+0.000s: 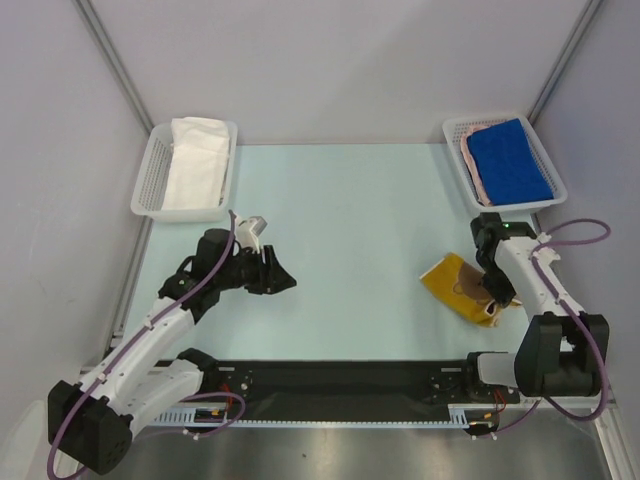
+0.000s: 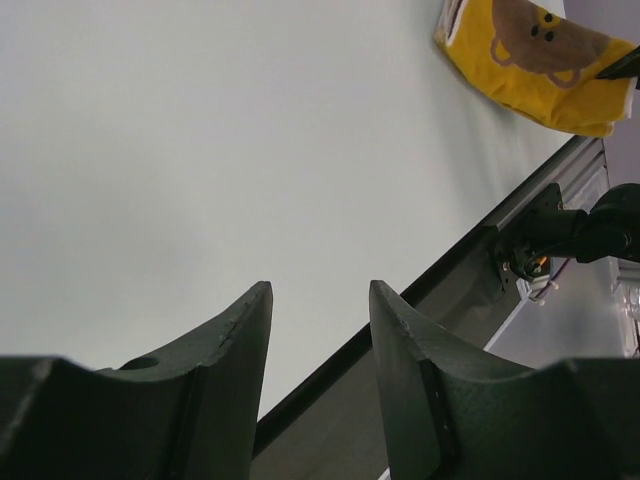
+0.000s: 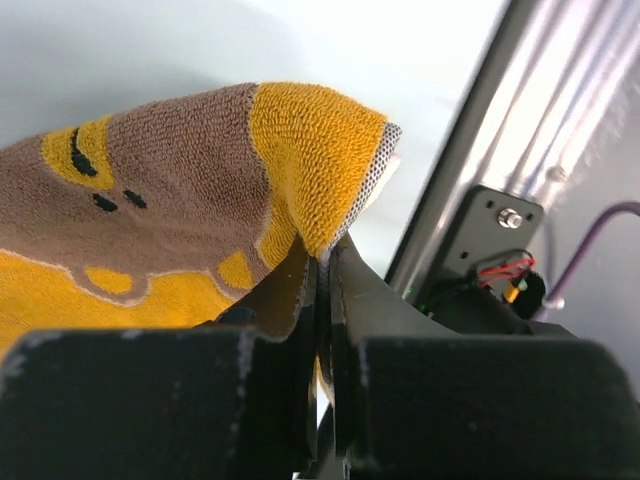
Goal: Fold and stack the towels
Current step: Neatly place the folded towel into the bin
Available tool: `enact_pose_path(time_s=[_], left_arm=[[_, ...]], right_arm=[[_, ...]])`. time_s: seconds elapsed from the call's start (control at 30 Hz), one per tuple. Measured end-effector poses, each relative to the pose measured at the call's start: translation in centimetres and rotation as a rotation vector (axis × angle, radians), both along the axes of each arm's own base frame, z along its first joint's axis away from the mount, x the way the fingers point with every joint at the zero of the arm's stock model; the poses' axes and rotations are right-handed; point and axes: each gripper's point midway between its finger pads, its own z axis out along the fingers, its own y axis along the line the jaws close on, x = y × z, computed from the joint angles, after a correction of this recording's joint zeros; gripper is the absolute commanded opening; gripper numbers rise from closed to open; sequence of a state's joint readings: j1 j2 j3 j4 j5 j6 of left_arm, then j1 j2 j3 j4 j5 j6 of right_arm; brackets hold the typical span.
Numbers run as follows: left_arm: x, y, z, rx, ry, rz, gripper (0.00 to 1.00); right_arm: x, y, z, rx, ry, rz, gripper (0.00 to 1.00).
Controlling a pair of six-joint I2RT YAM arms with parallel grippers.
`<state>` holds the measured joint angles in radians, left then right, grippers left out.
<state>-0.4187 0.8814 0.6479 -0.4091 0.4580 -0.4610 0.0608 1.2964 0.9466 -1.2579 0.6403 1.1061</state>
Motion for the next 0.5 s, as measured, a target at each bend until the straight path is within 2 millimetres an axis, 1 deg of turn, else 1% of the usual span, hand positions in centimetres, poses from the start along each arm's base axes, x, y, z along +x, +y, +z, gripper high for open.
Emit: enact_pose_path(time_s=[0.07,0.13,0.17,0.23,0.27,0.3,0.33,0.5], left_arm=[[0.0,-0.1,-0.1,-0.003,0.007,-0.007,0.49],[-0.1,-0.2,-0.2,-0.005,0.016,-0.014,0.49],[-0.1,-0.2,-0.3,-0.004,0.018,-0.015,0.49],[-0.2,-0.3,-0.3,-0.005,0.019,-0.016,0.49],[-0.2,-0.3,-0.3,-0.005,0.018,-0.016,0.49],[-0.2,-0.3,-0.4,-0.006,0.019,-0.017,0.5],[-0.2,-0.3,-0.4,-0.005,0.019,-0.017,0.5],[-0.2,-0.3,-0.4,-0.006,0.019,-0.017,0.5]], right_arm=[[-0.9,-1.6,0.0,0.0,0.014,-0.086,0.0],[-1.7,-2.7,0.1,0.001,0.024,-0.146,0.0],[-2.1,-3.2,0.1,0.003,0.036,-0.167,0.15],[-2.4,-3.4,0.0,0.005,0.051,-0.182,0.4],[-2.5,-3.5,0.0,0.006,0.062,-0.186,0.71],[-2.6,-3.4,-0.1,0.006,0.072,-0.188,0.89],[-2.7,-3.4,-0.1,0.007,0.083,-0.184,0.99],[-2.7,-3.5,0.3,0.008,0.09,-0.192,1.0]])
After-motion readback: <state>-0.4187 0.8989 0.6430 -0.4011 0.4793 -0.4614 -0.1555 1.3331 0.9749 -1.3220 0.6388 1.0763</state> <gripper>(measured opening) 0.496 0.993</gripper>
